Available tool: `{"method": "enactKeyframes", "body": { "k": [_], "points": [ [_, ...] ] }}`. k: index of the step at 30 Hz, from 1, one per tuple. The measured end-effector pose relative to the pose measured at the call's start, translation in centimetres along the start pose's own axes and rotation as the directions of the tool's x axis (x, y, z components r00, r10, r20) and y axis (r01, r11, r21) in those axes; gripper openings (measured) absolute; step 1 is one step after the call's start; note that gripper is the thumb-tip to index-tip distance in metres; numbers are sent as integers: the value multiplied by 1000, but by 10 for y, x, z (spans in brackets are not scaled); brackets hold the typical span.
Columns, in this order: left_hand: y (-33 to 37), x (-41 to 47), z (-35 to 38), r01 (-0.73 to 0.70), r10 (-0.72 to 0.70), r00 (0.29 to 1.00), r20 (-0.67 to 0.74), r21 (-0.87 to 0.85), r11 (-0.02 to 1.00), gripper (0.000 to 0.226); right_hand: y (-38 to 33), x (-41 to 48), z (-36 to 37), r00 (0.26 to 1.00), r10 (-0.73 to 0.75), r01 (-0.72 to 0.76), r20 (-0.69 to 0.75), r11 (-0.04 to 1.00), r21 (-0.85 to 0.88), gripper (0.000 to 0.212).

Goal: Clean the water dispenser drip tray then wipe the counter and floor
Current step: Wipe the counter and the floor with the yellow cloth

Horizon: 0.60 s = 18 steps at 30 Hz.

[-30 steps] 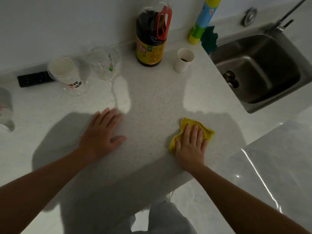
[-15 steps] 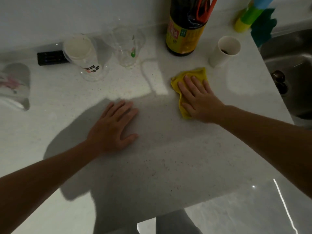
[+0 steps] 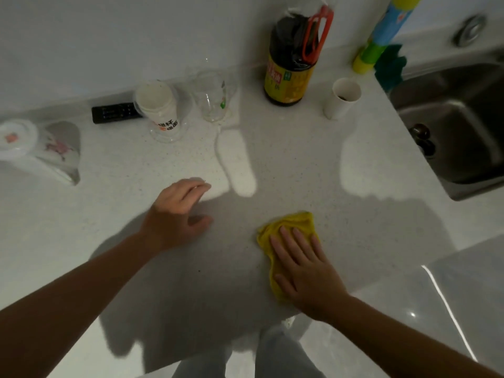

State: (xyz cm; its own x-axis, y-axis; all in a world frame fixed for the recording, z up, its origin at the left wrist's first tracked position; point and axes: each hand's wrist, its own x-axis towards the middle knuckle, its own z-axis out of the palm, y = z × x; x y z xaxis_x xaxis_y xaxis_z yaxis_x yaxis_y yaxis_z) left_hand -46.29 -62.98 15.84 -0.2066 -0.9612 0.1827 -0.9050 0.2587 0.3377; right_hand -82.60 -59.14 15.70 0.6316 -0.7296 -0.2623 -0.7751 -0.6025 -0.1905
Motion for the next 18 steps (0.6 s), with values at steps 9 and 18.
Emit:
{"method": "enactKeyframes", "body": {
  "k": [9, 18],
  "points": [
    [-61, -79, -34, 251, -282, 945, 165, 188, 950, 108, -20, 147, -29, 909, 406, -403, -90, 914, 57, 77],
    [-99, -92, -46, 208, -223, 954, 200, 96, 974, 87, -50, 244, -54, 994, -101, 91, -49, 982, -166, 78]
  ]
}}
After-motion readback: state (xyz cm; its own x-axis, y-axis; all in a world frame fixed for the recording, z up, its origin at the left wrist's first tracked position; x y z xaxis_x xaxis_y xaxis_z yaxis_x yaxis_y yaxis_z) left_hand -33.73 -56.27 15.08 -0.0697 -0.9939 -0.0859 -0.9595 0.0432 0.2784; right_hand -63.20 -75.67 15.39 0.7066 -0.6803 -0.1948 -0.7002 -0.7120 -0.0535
